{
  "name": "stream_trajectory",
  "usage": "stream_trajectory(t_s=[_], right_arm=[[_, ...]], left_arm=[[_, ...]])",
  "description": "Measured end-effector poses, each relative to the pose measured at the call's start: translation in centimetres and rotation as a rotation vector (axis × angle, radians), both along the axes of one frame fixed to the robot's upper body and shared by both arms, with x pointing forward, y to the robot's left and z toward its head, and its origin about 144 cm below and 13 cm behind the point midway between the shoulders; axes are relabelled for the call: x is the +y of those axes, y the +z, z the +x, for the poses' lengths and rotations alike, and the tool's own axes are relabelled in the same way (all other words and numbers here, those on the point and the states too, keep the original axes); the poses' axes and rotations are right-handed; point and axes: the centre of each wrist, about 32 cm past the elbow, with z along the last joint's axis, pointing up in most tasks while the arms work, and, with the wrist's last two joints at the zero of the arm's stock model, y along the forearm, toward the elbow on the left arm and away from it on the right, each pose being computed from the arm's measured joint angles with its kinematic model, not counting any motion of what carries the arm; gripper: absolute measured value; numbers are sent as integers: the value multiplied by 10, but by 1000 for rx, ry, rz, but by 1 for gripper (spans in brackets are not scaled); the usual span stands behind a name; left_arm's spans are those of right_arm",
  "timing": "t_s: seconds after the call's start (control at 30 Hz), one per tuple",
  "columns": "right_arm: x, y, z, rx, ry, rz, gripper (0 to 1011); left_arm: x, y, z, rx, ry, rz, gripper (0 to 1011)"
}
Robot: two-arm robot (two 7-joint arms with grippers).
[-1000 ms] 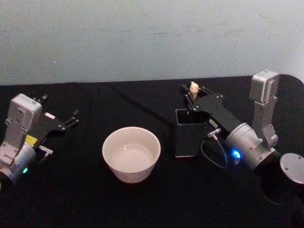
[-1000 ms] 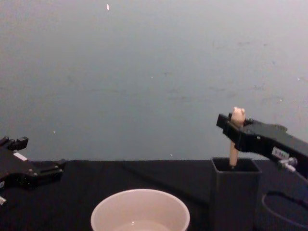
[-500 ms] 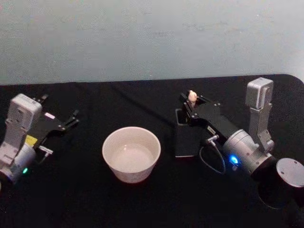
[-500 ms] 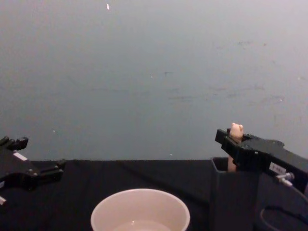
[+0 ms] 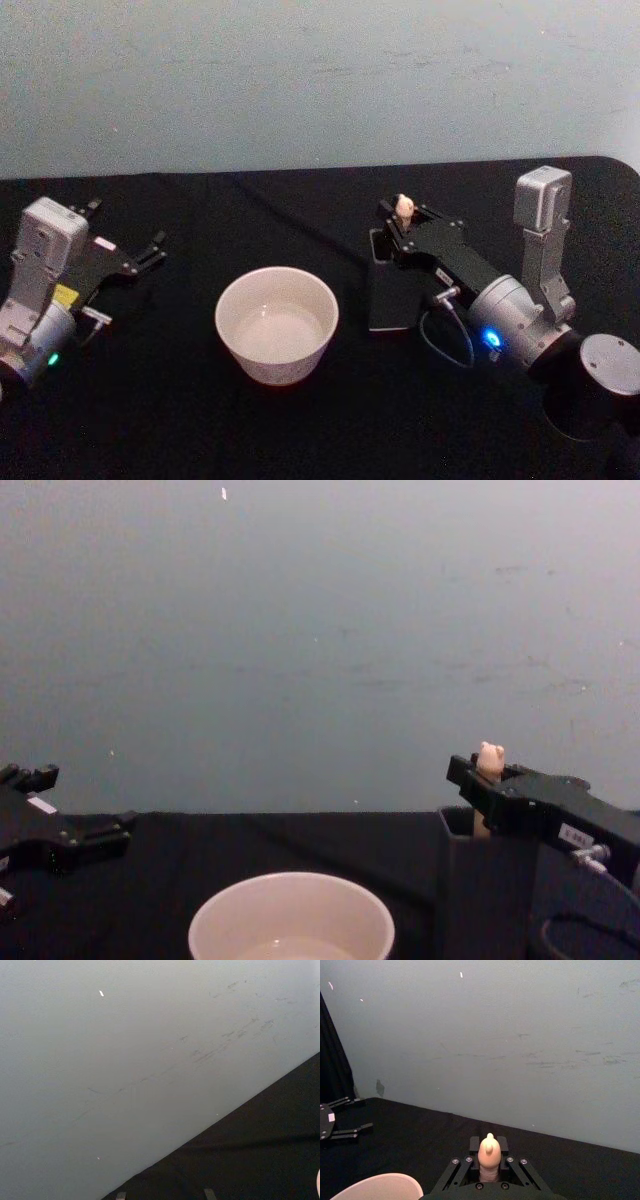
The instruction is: Pick up the stirring spoon with one hand, stir inside the cup, then place it back in its original position.
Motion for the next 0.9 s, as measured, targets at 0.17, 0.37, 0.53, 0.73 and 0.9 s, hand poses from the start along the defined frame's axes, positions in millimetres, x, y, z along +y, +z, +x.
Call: stream_trajectory(t_s=[0.17, 0.37, 0.53, 0.73, 0.9], right_arm=[[0, 0, 0, 0, 0, 0, 226], [0, 0, 0, 0, 0, 0, 390], [0, 0, 0, -1, 0, 0, 563], [0, 0, 0, -1, 0, 1, 737], [0, 0, 0, -1, 0, 1, 889]], left_arm=[[0, 0, 0, 0, 0, 0, 1001], [0, 0, 0, 0, 0, 0, 1001], [0, 0, 0, 0, 0, 0, 1002], [0, 0, 0, 0, 0, 0, 1001], [0, 0, 0, 0, 0, 0, 1001]])
